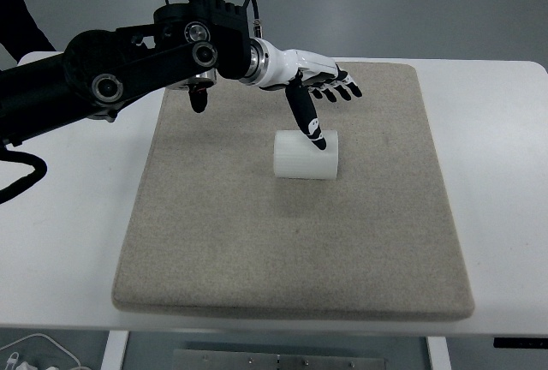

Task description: Upright white cup

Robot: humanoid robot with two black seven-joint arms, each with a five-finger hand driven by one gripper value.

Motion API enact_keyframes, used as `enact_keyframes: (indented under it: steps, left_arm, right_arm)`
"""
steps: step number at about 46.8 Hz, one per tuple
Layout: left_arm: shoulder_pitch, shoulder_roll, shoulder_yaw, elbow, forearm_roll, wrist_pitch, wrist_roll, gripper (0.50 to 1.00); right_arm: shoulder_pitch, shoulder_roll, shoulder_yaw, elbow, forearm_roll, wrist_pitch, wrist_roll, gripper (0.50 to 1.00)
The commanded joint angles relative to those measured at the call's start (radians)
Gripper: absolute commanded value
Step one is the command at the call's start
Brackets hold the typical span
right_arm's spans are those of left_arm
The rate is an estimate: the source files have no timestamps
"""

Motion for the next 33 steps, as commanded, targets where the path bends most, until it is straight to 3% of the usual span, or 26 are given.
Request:
enact_keyframes:
  steps: [1,33]
  left_arm:
    - [-0.005,-0.001,0.019,0.001,0.002,0.002,-0.001,0.986]
    - [-0.017,-0.013,0.114,0.007,0.06,-0.004,-0.002,0.986]
  right_arm:
    - [0.0,0.0,0.0,0.0,0.0,0.0,0.0,0.93]
    - [0.0,0.0,0.0,0.0,0.0,0.0,0.0,0.93]
